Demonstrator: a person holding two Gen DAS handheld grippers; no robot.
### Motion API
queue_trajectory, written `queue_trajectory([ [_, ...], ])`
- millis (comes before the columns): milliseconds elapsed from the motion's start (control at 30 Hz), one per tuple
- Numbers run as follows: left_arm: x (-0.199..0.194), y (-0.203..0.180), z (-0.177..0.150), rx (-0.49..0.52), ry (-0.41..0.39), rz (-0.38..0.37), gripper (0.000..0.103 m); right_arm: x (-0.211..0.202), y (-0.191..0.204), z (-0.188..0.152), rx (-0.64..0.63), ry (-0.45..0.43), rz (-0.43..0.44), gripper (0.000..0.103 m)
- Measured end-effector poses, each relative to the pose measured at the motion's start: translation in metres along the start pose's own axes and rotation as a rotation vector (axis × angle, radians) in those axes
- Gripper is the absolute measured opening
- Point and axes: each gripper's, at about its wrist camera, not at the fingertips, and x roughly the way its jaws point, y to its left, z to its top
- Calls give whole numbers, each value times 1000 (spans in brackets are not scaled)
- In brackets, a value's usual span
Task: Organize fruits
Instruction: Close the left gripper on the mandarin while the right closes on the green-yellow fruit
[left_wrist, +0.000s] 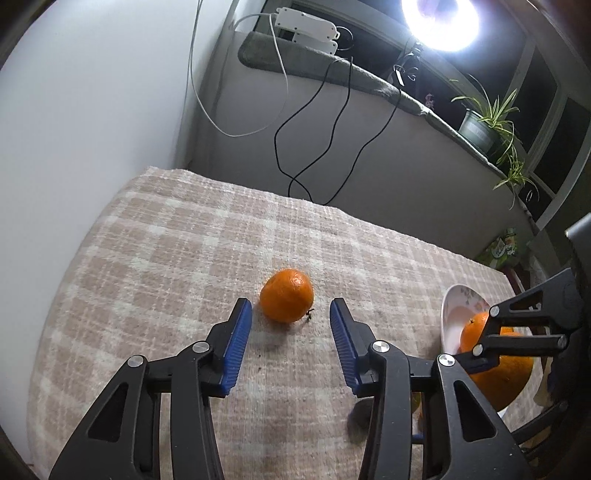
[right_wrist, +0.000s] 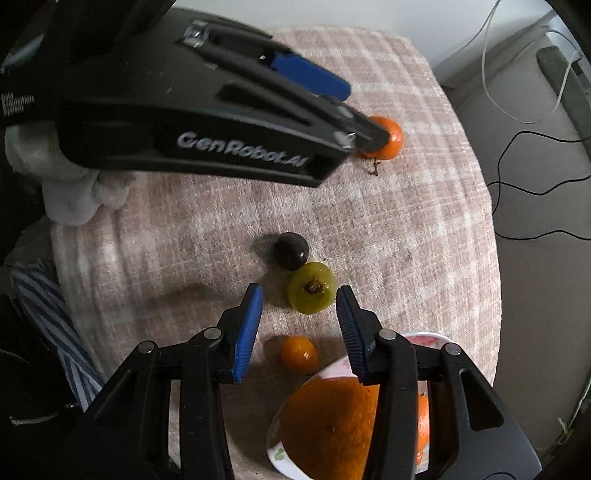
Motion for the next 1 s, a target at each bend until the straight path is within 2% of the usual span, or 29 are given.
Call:
queue_trajectory([
  [367,22,2,2,-6,37,-30,42,18,-14,8,9,30,-10,44],
  [500,26,2,4,0,43,-23,42,24,-22,12,19,34,-10,43],
  [600,28,2,6,5,45,-14,42,28,-29,18,23,34,-17,35],
  [633,29,2,6,7,45,-9,39,29,-32,19,28,35,-19,34],
  [700,30,2,7,9,44,2,35,29,-37,22,37,32,-13,34],
  [1000,32,-3,7,47,29,29,34,19,-30,19,59,12,-28,32],
])
